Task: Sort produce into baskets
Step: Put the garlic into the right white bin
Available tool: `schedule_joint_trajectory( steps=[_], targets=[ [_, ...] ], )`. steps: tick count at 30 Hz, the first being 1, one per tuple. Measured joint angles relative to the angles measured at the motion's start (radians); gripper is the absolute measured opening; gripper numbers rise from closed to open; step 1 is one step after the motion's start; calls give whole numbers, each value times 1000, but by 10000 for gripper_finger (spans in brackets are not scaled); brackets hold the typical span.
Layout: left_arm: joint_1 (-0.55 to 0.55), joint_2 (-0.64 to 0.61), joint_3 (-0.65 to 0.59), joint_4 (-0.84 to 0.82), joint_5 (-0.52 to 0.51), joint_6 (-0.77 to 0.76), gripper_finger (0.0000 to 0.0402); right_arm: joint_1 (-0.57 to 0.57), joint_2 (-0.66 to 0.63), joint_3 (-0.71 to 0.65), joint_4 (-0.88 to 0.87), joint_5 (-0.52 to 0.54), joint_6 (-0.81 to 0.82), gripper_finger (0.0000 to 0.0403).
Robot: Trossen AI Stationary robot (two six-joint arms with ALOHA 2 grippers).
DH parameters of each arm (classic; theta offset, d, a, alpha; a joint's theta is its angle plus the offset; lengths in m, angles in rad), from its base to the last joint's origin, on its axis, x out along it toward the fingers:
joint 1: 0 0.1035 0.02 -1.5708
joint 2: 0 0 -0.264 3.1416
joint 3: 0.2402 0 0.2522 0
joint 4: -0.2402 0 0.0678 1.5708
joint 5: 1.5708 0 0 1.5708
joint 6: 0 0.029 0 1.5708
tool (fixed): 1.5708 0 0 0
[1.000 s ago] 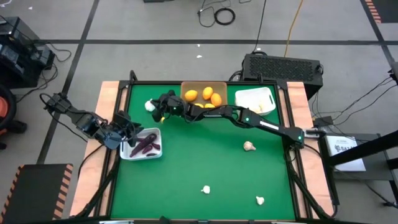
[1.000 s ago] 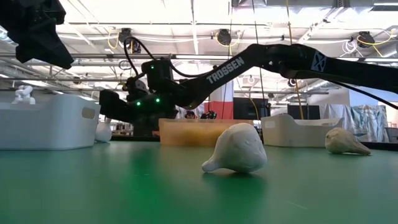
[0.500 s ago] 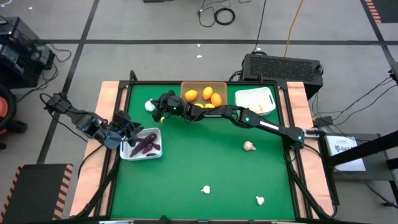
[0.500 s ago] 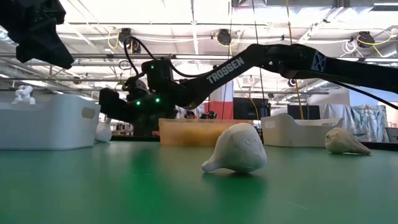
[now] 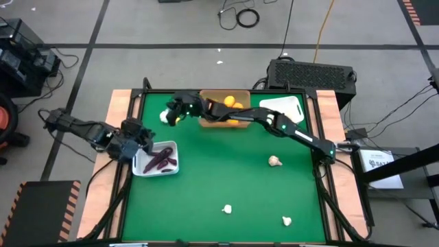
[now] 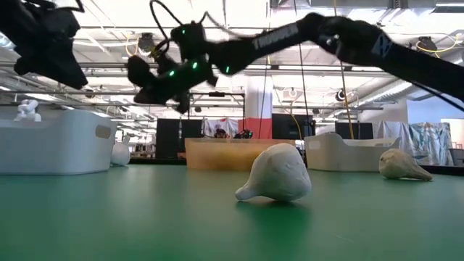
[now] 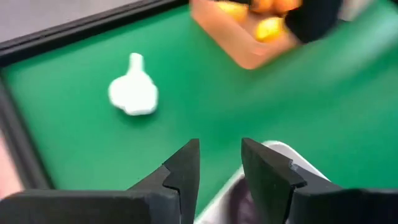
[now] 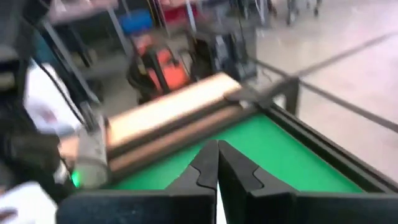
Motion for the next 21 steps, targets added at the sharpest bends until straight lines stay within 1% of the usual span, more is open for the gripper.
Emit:
schedule_joint_trajectory(
  steps=[4,8,11,14,18,21],
  targets=[
    [132,1,0,40,20,118,125,-16,-118,-2,-259,4,-66,0],
    [278,10,0,142,69,292,125,-36,-240,1,-474,7,-121,0],
    [409,38,0,237,141,440,125,-50,-304,0,-597,8,-144,0],
    [549,93,0,330,221,563,125,-58,-371,-1,-695,8,-149,0],
    [725,214,0,439,355,711,125,-60,-434,1,-826,8,-163,0],
    [846,319,0,477,481,794,125,-52,-445,0,-911,8,-164,0]
  ],
)
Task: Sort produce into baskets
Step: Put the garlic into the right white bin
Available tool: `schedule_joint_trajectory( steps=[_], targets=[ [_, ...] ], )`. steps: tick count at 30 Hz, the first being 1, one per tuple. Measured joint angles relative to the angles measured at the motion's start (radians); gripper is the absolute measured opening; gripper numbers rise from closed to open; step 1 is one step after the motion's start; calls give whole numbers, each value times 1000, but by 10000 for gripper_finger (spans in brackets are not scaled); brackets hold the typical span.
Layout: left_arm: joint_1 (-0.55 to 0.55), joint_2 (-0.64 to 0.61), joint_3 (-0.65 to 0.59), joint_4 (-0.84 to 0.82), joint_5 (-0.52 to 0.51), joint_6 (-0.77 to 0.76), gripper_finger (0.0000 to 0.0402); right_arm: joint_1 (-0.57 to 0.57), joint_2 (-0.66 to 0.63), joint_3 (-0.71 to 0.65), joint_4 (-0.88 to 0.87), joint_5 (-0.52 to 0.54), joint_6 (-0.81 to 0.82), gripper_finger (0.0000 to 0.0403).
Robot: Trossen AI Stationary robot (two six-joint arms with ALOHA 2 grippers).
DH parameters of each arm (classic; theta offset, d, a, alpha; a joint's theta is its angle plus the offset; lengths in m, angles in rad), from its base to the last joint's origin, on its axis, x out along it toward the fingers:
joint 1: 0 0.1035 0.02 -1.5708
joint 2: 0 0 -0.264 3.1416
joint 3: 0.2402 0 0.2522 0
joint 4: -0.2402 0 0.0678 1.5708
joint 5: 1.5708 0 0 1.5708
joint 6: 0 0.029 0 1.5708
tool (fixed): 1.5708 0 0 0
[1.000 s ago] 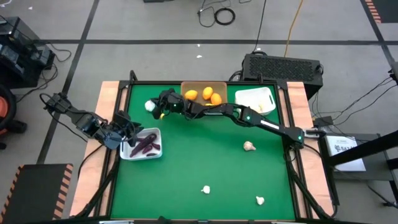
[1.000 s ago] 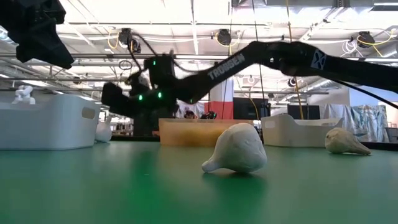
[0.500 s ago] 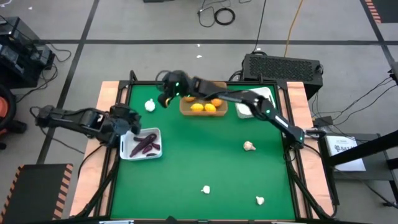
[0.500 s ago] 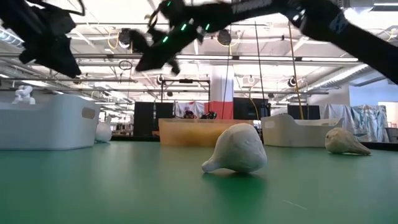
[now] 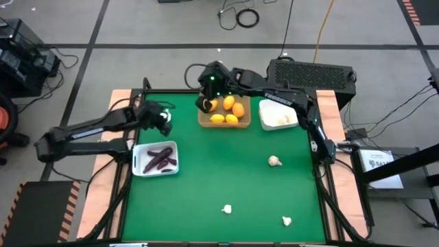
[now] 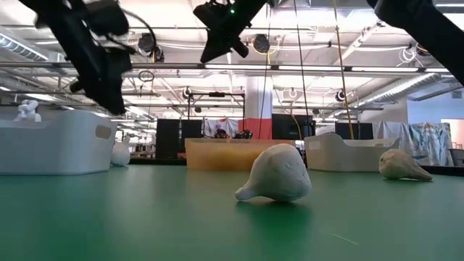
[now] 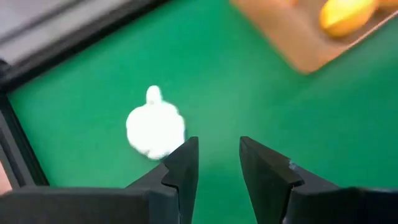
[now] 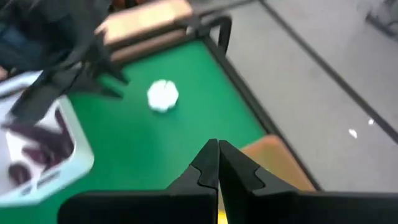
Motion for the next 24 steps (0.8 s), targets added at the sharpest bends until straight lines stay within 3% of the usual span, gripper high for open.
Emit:
schedule_joint_trajectory(
  steps=[7,24],
  targets=[
    [160,158,0,66,56,48,125,8,3,0,-118,-3,-8,0],
    [225,342,0,188,3,163,125,12,13,-2,-105,-1,-12,0]
  ],
)
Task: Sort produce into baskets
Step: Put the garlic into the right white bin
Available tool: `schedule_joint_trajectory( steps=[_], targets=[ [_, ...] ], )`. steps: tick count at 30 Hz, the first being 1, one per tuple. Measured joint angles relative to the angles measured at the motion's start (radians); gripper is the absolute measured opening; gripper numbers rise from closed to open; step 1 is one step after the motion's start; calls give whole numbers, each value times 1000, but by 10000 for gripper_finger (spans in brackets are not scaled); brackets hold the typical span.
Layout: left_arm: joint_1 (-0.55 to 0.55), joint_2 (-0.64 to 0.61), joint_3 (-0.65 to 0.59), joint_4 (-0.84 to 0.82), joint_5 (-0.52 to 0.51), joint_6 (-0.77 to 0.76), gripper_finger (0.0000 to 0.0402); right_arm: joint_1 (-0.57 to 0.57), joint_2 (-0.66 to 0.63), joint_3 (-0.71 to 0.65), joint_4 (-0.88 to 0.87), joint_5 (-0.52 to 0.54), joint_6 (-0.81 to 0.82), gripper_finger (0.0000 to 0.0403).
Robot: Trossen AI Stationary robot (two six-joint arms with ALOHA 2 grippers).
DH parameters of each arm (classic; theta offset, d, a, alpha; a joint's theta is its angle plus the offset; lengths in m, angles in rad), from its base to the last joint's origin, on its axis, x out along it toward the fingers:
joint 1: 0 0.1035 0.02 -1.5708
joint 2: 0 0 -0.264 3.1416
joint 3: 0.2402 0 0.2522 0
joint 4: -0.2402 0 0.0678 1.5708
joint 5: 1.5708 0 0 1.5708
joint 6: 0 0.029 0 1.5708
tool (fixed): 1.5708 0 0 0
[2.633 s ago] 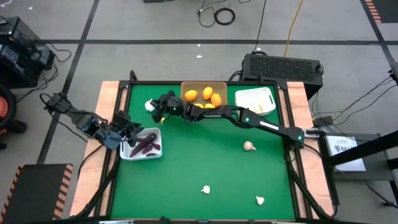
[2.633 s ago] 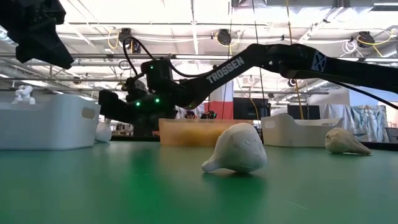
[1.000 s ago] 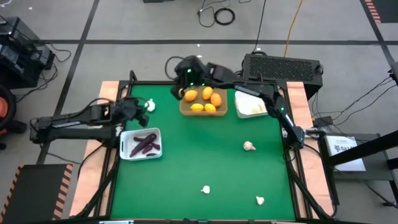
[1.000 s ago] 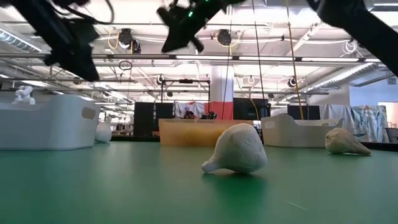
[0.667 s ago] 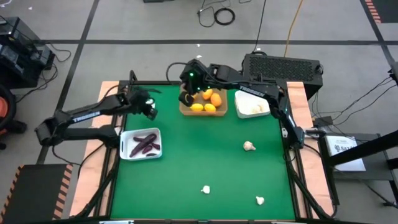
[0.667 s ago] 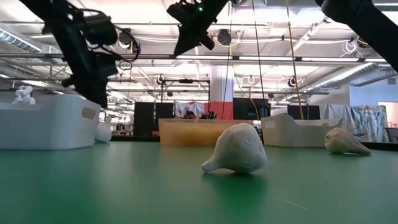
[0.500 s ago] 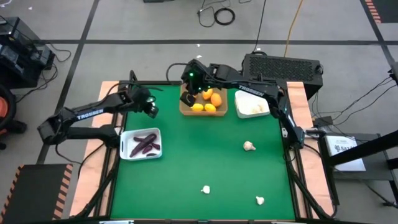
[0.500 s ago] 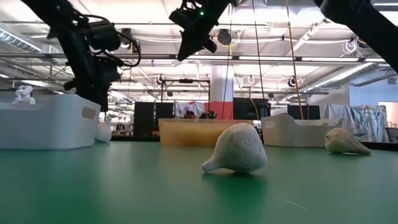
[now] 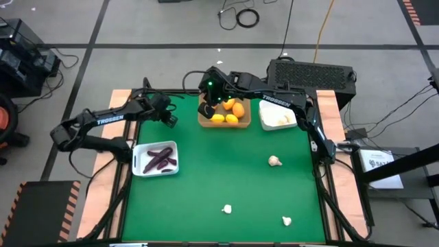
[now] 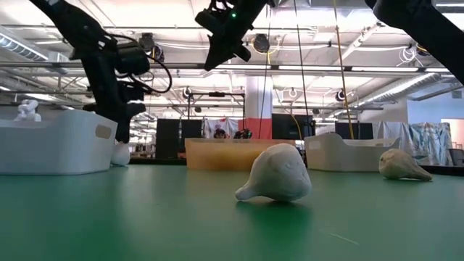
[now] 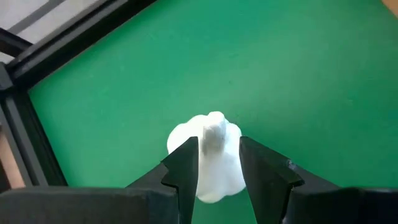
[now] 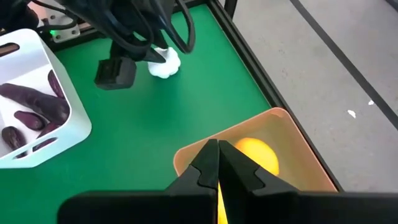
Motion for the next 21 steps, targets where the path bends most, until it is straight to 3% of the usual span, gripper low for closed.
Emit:
schedule_joint_trajectory(
  steps=[13,21],
  targets=[
    [0,70,1,35,-50,46,122,-1,0,0,0,0,-11,0],
    [0,70,1,44,-53,80,35,-2,0,0,6,0,-22,0]
  ],
)
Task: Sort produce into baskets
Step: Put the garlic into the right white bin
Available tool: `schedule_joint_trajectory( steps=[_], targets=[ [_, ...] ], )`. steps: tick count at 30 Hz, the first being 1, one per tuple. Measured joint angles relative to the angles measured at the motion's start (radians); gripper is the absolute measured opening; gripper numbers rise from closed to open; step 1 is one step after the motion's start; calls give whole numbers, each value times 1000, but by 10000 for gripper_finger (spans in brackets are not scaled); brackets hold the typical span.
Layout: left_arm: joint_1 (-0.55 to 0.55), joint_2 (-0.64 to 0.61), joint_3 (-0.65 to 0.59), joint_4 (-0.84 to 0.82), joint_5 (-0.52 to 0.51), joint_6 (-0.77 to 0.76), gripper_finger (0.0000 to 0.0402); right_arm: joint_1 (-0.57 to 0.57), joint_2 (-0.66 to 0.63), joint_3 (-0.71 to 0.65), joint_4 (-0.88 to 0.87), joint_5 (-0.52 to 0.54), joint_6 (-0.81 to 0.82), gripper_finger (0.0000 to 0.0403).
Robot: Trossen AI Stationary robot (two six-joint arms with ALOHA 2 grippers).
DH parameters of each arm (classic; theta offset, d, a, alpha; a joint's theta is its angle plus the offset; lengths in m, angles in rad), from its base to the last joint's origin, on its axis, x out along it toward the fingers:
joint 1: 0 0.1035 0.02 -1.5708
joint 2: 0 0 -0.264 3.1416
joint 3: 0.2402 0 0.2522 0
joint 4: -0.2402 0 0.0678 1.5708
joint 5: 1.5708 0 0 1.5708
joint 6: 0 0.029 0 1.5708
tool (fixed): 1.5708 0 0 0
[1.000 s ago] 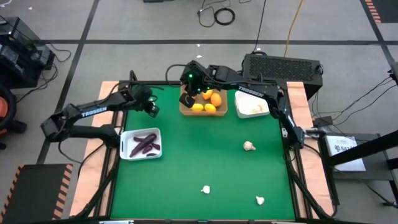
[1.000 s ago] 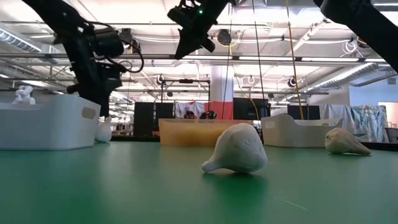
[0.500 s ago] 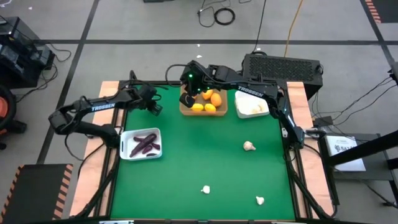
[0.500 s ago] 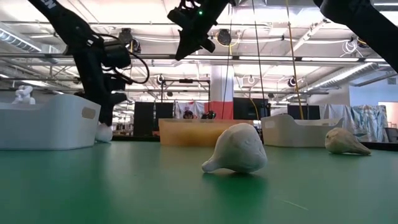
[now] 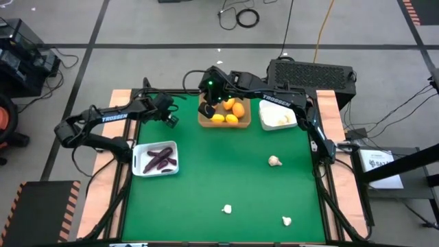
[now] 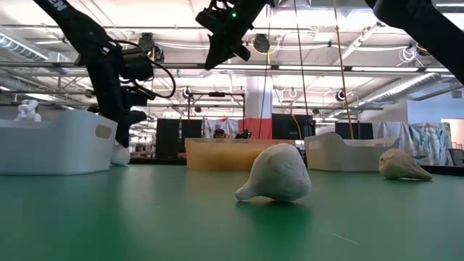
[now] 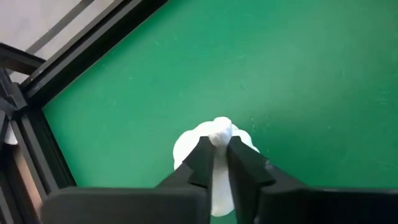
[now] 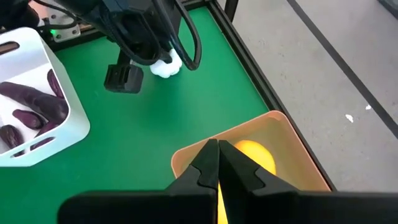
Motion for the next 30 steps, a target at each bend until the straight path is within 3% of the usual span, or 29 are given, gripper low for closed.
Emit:
schedule_joint_trajectory(
  steps=[4,7,11,15,19,23,30],
  targets=[
    [-1,-17,0,-10,12,6,10,-2,1,-6,17,0,-28,0],
    [-10,-69,-2,-44,91,-1,12,-11,3,-68,85,-47,-56,0],
    [-33,-204,-2,-113,221,-18,12,-37,8,-231,289,-299,-69,0],
    [-59,-384,-2,-127,310,-34,13,-45,9,-391,589,-515,23,0],
    [-79,-525,-2,-113,476,-27,13,-30,9,-503,822,-531,79,0],
    [-107,-583,-2,-91,608,-10,13,-8,10,-530,951,-527,92,0],
    [-176,-572,-2,-44,640,22,13,37,8,-531,1021,-526,79,37]
  ],
)
